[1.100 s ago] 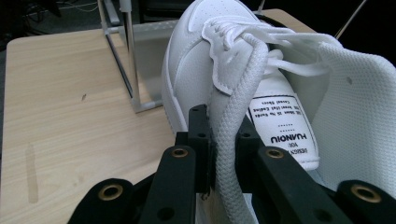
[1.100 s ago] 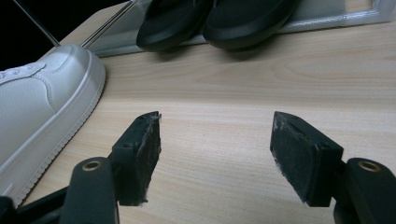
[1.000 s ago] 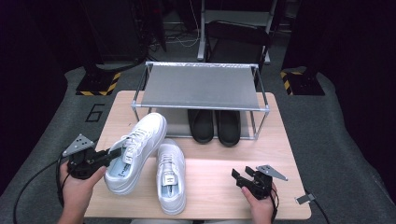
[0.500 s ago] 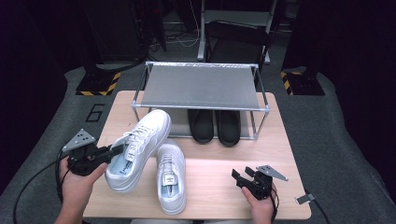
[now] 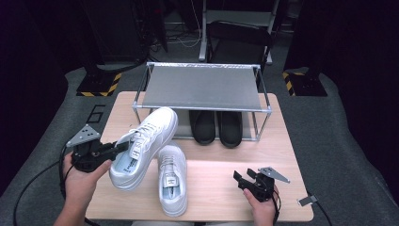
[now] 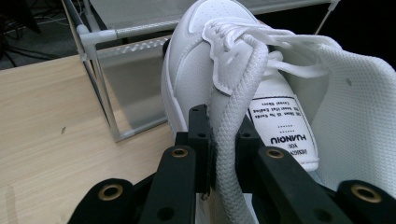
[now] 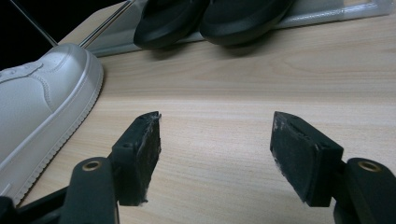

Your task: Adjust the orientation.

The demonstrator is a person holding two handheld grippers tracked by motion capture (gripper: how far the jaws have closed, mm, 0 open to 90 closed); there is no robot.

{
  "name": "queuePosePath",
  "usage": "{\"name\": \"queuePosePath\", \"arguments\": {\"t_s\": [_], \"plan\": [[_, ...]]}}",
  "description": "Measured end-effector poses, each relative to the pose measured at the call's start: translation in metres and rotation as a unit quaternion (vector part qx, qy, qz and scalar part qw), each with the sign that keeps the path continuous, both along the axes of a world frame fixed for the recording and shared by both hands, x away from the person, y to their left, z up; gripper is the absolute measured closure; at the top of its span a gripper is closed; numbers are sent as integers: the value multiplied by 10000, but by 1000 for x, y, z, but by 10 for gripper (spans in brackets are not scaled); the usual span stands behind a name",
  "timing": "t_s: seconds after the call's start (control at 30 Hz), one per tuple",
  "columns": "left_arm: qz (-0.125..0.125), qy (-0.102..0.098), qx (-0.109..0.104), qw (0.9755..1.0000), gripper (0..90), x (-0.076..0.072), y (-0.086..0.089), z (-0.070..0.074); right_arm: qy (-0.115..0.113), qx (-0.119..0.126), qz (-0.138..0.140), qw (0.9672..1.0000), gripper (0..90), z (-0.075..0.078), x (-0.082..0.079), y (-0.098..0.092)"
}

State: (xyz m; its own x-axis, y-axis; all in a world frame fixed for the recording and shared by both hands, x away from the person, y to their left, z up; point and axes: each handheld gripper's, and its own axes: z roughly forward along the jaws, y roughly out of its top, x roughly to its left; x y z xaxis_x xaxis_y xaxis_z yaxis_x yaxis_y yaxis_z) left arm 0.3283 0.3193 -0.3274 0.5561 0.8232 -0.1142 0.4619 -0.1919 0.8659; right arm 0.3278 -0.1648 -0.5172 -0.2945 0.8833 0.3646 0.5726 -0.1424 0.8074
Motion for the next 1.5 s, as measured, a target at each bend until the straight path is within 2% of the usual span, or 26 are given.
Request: {"name": "queuePosePath", "arguments": {"t_s": [0.33,0.6,0.7,0.93,1.23,1.5], "plan": [[-33,-112,5,9999,820,12,-7,17,10,9,-5,10000,331,0,0,0],[-82,-173,21,9998,820,32,-15,31,17,24,-12,10000,331,-1,0,0],[-104,-146,-15,9998,819,43,-18,35,-27,1,15,10000,331,-2,1,-1],[-103,-78,-104,9999,818,69,-29,41,36,40,-8,10000,330,-2,0,1],[65,-103,-92,9999,819,99,-41,50,35,39,19,10000,331,-4,1,1],[261,-6,-192,9995,818,131,-55,56,35,53,-25,10000,331,-5,1,0]]}}
